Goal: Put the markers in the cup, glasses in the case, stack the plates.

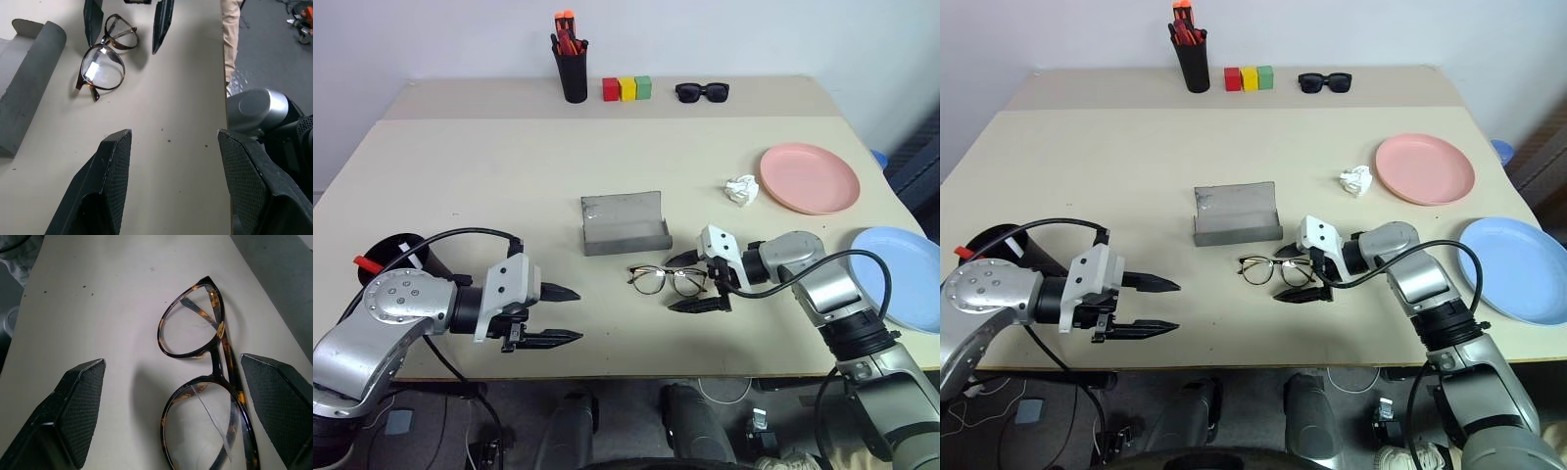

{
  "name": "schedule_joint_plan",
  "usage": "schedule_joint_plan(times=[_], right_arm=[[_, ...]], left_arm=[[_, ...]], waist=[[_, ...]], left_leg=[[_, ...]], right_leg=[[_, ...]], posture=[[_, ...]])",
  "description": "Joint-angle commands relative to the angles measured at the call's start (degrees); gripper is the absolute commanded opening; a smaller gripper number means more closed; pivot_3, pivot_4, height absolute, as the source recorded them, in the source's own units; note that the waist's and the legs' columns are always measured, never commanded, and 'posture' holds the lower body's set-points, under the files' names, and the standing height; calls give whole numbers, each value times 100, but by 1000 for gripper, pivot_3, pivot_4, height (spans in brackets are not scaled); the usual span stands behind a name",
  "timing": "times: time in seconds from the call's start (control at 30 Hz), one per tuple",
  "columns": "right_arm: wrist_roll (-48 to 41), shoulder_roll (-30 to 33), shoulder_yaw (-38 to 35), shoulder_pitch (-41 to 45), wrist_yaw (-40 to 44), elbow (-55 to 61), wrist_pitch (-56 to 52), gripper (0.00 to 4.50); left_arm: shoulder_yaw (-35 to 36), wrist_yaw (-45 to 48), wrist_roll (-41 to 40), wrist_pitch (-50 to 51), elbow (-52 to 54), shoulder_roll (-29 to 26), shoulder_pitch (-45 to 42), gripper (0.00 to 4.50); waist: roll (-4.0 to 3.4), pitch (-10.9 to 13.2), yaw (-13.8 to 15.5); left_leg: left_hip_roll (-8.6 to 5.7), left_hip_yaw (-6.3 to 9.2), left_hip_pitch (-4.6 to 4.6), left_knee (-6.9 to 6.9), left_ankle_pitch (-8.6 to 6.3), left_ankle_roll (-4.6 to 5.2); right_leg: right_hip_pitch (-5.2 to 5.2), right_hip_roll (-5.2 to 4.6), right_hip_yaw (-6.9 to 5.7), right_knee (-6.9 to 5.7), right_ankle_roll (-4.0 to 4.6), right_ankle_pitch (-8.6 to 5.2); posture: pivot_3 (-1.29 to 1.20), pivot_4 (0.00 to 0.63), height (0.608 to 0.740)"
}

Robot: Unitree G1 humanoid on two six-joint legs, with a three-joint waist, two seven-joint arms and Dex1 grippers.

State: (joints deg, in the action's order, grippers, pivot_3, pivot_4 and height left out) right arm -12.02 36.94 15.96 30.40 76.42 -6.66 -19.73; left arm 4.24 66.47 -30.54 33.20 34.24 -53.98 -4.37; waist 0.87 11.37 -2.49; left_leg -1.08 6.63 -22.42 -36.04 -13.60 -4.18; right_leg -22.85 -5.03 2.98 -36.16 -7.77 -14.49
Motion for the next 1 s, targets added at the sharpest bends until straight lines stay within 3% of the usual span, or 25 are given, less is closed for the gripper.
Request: schedule_joint_plan(times=[0.03,0.13,0.33,0.4,0.6,0.87,1.0], right_arm=[[-11,-106,65,-14,-29,172,-2,4500],[67,-135,121,-54,-69,96,88,3764],[119,-228,129,-109,-177,14,147,684],[120,-234,118,-116,-199,10,166,14],[41,-148,-73,-162,-300,68,134,14],[-1080,-219,-1405,-166,-460,459,182,14],[-1084,-361,-1566,249,-628,122,430,14]], left_arm=[[166,-25,-93,-83,112,-91,-16,2831],[182,-49,-115,-83,107,-100,-2,2895],[160,-156,-102,-65,161,-86,63,2895],[157,-173,-91,-78,151,-94,75,2895],[91,-289,-69,-120,180,-19,67,2895],[261,-759,-247,-249,353,410,206,2895],[181,-1063,-297,-72,446,577,255,2895]], waist=[[0,0,0],[0,0,-1],[2,-2,0],[10,-7,-13],[11,-7,-5],[6,-3,12],[4,-2,-17]], left_leg=[[0,0,0,0,0,0],[0,0,0,1,0,0],[0,0,0,1,0,0],[1,1,8,1,0,0],[2,0,12,-7,0,0],[1,0,4,-5,0,0],[3,-1,6,1,0,0]], right_leg=[[0,0,0,0,0,0],[0,0,0,0,0,0],[0,0,0,0,0,0],[6,2,-1,0,0,0],[12,2,-1,0,12,0],[8,0,0,2,12,0],[2,2,1,0,9,2]], posture=[[0,150,740],[0,150,740],[0,150,740],[0,150,740],[0,150,740],[0,150,740],[0,150,740]])
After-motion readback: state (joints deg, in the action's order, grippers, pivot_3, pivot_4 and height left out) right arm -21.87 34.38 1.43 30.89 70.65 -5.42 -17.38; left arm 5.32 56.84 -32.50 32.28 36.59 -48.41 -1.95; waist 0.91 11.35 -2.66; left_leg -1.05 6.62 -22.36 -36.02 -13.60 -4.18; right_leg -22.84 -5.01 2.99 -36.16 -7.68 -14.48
